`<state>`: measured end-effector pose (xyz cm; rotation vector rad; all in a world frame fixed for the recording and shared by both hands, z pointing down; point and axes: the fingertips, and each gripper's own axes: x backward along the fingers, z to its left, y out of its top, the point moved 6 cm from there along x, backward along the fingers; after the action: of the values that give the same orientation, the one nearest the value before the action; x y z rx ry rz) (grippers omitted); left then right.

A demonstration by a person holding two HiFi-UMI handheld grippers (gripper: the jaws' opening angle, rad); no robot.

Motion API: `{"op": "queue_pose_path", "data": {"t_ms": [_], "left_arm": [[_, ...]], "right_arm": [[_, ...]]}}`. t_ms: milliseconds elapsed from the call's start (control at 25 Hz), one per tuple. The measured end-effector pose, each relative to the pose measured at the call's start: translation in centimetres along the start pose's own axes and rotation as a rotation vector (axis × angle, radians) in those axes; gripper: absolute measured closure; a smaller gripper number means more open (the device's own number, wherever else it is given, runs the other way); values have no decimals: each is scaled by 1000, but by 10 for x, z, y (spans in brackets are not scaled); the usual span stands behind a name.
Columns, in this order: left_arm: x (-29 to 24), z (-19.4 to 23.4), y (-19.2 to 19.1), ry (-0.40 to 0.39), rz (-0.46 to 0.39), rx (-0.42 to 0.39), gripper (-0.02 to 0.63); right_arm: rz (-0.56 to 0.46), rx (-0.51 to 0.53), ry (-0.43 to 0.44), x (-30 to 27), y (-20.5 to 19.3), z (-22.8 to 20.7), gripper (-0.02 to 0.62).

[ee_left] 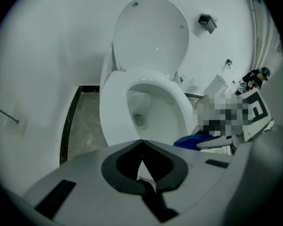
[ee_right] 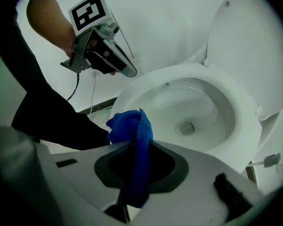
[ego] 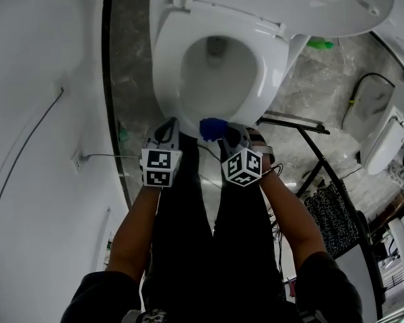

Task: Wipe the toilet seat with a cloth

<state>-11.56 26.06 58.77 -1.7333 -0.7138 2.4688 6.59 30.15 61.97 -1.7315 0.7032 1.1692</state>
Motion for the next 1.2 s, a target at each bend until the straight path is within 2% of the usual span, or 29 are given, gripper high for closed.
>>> {"op": "queue_pose_path", "data": {"t_ms": [200, 400, 800, 1200], "left_arm": [[6, 11, -5, 22, -12, 24, 597], [13, 22, -17, 45, -16, 57, 597], [30, 51, -35, 102, -38, 146, 597], [36, 69, -39, 124, -57, 176, 597]], "right_arm": [[-35, 48, 52, -15, 23, 17, 532], [-73, 94, 65, -27, 50, 31, 532], [-137, 60, 5, -51, 119, 18, 531], [-202, 161, -68, -66, 174, -22, 531]]}}
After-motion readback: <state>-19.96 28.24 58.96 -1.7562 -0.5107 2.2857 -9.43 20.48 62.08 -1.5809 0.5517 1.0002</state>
